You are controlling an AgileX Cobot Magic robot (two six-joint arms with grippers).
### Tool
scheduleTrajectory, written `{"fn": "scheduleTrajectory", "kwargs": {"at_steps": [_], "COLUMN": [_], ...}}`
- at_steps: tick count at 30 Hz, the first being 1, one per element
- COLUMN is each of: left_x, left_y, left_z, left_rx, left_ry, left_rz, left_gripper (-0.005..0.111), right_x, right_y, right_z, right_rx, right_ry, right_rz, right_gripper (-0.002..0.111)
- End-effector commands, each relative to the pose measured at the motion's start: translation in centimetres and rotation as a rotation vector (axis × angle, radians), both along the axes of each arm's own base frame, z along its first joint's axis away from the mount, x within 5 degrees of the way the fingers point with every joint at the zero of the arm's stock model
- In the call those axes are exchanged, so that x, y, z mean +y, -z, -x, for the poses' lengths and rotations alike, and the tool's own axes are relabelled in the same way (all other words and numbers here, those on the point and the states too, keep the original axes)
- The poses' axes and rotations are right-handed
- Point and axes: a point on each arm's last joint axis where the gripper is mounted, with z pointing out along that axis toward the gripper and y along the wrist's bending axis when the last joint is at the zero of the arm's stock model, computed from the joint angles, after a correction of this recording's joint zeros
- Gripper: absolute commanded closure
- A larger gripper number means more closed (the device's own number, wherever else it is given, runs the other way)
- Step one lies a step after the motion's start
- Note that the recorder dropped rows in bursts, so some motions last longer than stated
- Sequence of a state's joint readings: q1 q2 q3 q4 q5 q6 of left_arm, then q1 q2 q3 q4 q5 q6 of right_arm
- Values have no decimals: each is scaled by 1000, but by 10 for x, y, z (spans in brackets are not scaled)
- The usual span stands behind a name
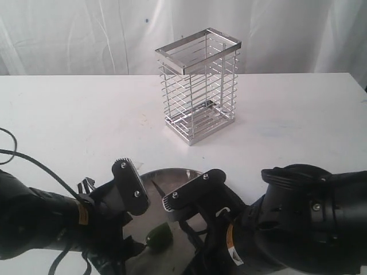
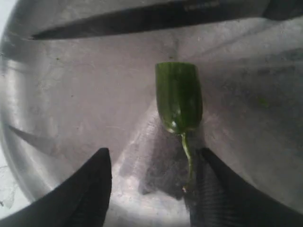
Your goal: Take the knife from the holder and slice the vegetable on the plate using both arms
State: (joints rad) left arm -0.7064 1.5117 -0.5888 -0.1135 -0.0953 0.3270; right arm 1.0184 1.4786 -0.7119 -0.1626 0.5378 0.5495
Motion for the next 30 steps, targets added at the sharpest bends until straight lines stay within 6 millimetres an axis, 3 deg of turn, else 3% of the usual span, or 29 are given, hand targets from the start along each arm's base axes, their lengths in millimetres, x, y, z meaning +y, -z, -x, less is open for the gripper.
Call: {"fn": "scheduleTrajectory", "kwargs": {"at_steps": [1,13,25,30], "left_x": [-5,-15,-28,-33], "left_y": [12,5,3,14], "left_z": [-2,-12,-7,-13], "left_rx": [-19,-20,-17,-26], "left_ry": [23,-1,59,58], "left_rz": [-13,17,9,4], "left_gripper": [49,49,49,40], "right_x": [-1,0,1,0], "right_y": [-6,-7,-8,-9], "right_z": [0,-1,-2,-1], "right_rx": [-27,-38,-49,-52], "right_ry": [-6,-9,-17,-19], "right_rz": [-25,-47,-51,-53], "right_gripper": [108,108,108,108]}}
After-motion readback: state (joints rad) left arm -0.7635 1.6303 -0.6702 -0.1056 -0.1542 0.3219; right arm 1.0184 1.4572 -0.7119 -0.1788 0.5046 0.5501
